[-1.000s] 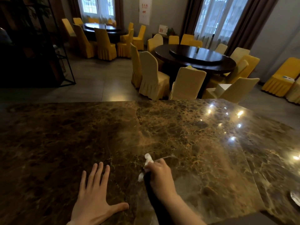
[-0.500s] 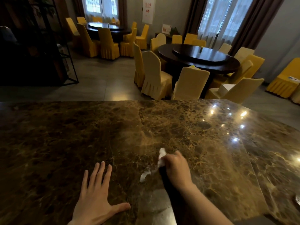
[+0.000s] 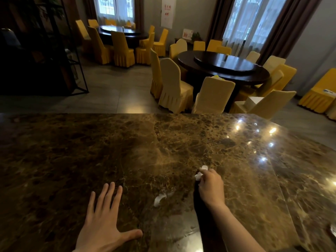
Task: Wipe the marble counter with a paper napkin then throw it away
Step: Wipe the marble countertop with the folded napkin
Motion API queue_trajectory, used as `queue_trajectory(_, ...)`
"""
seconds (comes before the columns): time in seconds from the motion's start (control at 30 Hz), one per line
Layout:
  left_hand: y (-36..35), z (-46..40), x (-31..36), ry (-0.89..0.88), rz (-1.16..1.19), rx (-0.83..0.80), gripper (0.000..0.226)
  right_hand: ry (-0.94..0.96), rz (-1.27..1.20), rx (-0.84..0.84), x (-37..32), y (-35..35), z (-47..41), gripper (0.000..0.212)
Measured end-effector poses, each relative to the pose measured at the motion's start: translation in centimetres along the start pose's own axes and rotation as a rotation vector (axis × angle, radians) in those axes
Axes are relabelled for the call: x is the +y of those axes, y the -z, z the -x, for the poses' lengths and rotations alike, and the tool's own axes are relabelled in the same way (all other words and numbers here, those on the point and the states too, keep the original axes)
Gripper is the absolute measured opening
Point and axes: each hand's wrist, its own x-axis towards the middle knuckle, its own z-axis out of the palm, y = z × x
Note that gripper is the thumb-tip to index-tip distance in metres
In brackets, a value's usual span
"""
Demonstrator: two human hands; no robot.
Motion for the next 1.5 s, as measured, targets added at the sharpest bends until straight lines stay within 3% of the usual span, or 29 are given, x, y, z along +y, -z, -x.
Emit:
queue_trajectory(0.23,-0.4,0.3,-0.1,-0.014,0.030,0.046,0.152,0.301,-0.036,-0.216,-2.7,-1.8,1.8,0.037)
queue_trajectory(0.3,-0.5,0.2,-0.1,-0.013,0.035,0.060,0.151,0.196,-0.053,-0.129,-1.2,-0.8,0.7,0.040)
queue_trajectory(0.37,-0.7,0.3,-0.2,-0.016,0.041,0.067,0.151,-0.018,-0.038,-0.058,0.5,0.4,-1.0,0.027)
queue_trajectory(0.43,-0.8,0.3,-0.2,-0.022,0.044,0.074,0.151,-0.151,-0.043,-0.089,1.3,0.8,-1.7,0.011)
queue_trajectory(0.47,-0.8,0.3,-0.2,-0.024,0.055,0.087,0.151,-0.148,-0.056,-0.111,1.0,0.7,-1.6,0.014)
queue_trajectory(0.57,-0.9,0.0,-0.3,-0.017,0.060,0.095,0.151,-0.032,-0.067,-0.102,-1.3,-0.8,-0.3,0.016)
queue_trajectory(0.73,-0.9,-0.1,-0.4,-0.024,0.048,0.083,0.149,0.345,-0.073,-0.163,-5.0,-3.0,3.3,0.015)
queue_trajectory(0.93,-0.6,0.3,-0.4,-0.033,0.036,0.071,0.149,0.269,0.012,-0.123,-4.1,-1.4,2.6,0.014)
queue_trajectory(1.13,-0.6,0.3,-0.3,-0.039,0.034,0.065,0.151,0.269,-0.231,-0.191,-8.0,-2.8,6.6,0.021)
queue_trajectory(1.23,-0.7,0.3,-0.3,-0.037,0.018,0.048,0.152,0.408,-0.201,-0.250,-8.9,-3.5,8.5,0.017)
queue_trajectory(1.37,-0.8,0.2,-0.4,-0.039,0.030,0.048,0.152,0.595,0.048,-0.197,-7.8,-3.7,9.5,0.018)
queue_trajectory(1.5,-0.7,0.3,-0.5,-0.047,0.034,0.040,0.149,0.345,0.119,-0.031,-5.2,-1.9,6.4,0.008)
